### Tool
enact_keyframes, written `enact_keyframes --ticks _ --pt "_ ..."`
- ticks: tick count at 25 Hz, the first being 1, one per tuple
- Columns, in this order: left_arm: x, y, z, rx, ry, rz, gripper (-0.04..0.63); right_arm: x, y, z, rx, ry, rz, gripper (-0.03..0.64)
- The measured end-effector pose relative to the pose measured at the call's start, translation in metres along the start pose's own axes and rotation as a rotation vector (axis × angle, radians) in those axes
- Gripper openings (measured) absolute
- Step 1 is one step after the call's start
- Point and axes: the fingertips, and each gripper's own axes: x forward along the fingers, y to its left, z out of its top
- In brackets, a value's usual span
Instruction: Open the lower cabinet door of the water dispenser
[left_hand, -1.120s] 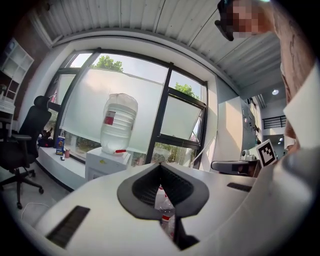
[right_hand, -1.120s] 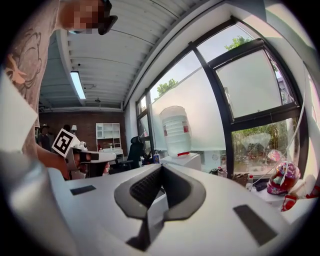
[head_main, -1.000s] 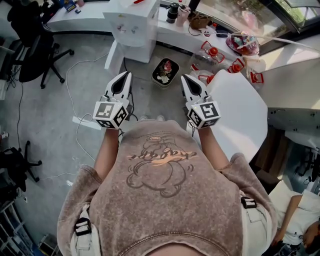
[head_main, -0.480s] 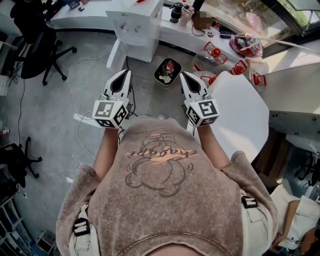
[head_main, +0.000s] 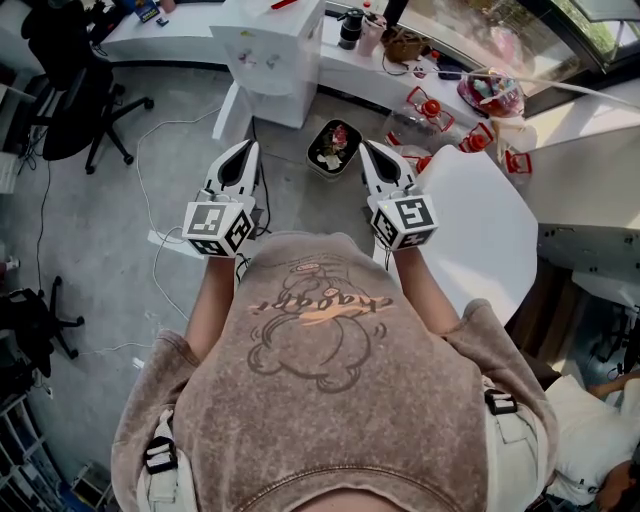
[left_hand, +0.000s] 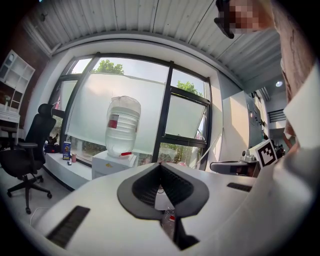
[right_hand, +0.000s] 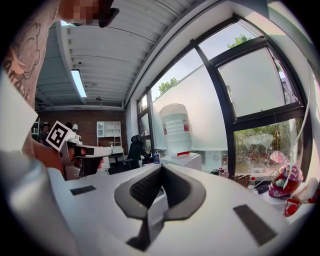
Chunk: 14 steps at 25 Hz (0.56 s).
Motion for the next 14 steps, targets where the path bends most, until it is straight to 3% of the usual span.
enact_keyframes --ticks 14 --pt "0.003 -0.002 -0.011 -0.018 0.013 0.019 0.017 0.004 -0.004 -0.002 0.000 0.000 0.003 0.004"
